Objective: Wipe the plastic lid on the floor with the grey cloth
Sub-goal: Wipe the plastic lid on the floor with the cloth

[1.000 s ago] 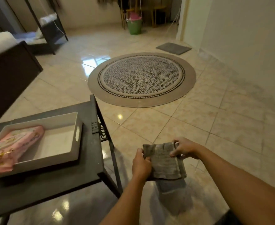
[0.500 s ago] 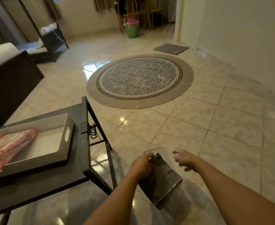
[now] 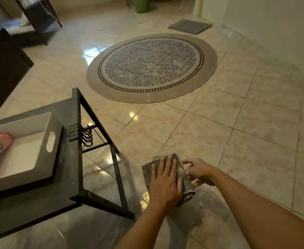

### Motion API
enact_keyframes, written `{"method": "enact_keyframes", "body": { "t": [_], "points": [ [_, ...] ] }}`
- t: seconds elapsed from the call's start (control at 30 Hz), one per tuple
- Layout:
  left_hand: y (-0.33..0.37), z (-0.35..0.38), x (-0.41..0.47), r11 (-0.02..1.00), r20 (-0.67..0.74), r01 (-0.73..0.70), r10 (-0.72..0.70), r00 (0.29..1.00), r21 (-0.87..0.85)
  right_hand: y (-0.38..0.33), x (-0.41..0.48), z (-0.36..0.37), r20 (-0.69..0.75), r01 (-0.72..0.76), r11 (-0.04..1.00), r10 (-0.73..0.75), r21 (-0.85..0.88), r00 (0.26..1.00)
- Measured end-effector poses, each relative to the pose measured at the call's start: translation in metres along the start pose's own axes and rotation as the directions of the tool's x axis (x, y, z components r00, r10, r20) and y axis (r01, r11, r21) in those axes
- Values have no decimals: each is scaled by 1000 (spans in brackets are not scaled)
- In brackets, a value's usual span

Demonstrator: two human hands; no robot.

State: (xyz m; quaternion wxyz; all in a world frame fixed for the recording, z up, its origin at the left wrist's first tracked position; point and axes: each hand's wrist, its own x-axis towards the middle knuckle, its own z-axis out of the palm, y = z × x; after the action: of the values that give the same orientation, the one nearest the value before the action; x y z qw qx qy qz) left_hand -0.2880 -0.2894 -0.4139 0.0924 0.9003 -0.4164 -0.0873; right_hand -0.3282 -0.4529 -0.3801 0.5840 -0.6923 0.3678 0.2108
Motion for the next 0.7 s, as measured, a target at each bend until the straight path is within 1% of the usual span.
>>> {"method": "enact_keyframes", "body": {
  "t": [0.07, 0.17, 0.33, 0.47, 0.6, 0.63, 0.7],
  "points": [
    [-4, -2, 3, 1000, -3, 12, -12, 1000, 5, 0, 1, 2, 8, 15, 1000, -15, 22, 1000],
    [-6, 1, -4, 997, -24, 72, -72, 997, -11, -2, 5, 5, -3, 46, 999, -46, 25, 999],
    [3, 2, 8, 999, -4, 41, -41, 999, 1, -5, 6, 6, 35, 71, 997, -71, 7, 997],
    [-2, 0, 8, 995, -9, 102, -102, 995, 11, -5, 5, 7, 24, 91, 996, -92, 25, 995],
    [6, 6, 4, 998, 12, 61, -61, 998, -3, -6, 5, 7, 45, 105, 994, -106, 39, 993],
    [3, 2, 9, 997, 4, 71, -71, 997, -2, -6, 5, 6, 45, 104, 993, -106, 47, 993],
    [-7, -4, 13, 991, -3, 134, -134, 991, -9, -4, 7, 7, 36, 93, 993, -96, 69, 995]
  ]
}}
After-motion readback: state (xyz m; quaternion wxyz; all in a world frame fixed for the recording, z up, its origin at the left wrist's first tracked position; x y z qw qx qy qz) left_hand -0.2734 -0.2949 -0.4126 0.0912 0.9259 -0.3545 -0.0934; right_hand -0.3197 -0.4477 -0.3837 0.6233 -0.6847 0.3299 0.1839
